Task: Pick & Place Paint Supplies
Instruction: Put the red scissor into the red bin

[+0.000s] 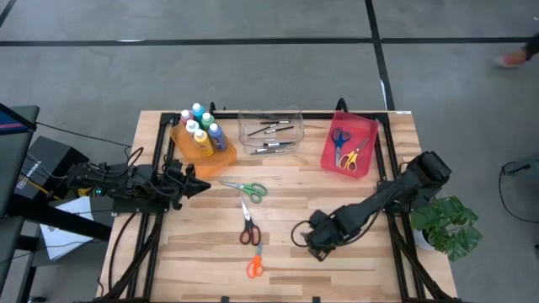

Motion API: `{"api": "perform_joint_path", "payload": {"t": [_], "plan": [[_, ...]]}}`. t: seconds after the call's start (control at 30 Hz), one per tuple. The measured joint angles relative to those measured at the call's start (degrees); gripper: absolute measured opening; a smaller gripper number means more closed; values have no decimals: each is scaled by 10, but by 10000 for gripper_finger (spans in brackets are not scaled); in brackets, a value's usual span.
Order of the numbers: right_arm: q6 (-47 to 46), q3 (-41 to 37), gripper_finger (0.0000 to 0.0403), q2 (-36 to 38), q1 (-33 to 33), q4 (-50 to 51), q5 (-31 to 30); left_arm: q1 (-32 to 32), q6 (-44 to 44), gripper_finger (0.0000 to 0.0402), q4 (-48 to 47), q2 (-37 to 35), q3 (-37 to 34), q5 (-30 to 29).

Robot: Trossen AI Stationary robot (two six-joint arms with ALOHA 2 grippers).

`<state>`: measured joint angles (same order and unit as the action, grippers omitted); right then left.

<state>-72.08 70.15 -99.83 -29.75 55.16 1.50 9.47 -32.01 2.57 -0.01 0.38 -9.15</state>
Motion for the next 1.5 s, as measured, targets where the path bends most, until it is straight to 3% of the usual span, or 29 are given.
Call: {"api": "perform_joint_path", "payload": {"t": [0.27,0.63,0.93,1.27,1.5], "plan": [[34,-36,216,47,4,27,-24,0,0,6,1,0,0,0],[63,-141,216,30,13,-90,1,0,0,6,1,0,0,0],[62,-143,216,23,13,-98,-55,0,0,6,2,0,0,0],[60,-138,214,-32,6,-142,-41,0,0,6,2,0,0,0],[73,-143,188,-7,14,-147,-40,0,0,6,2,0,0,0]]}}
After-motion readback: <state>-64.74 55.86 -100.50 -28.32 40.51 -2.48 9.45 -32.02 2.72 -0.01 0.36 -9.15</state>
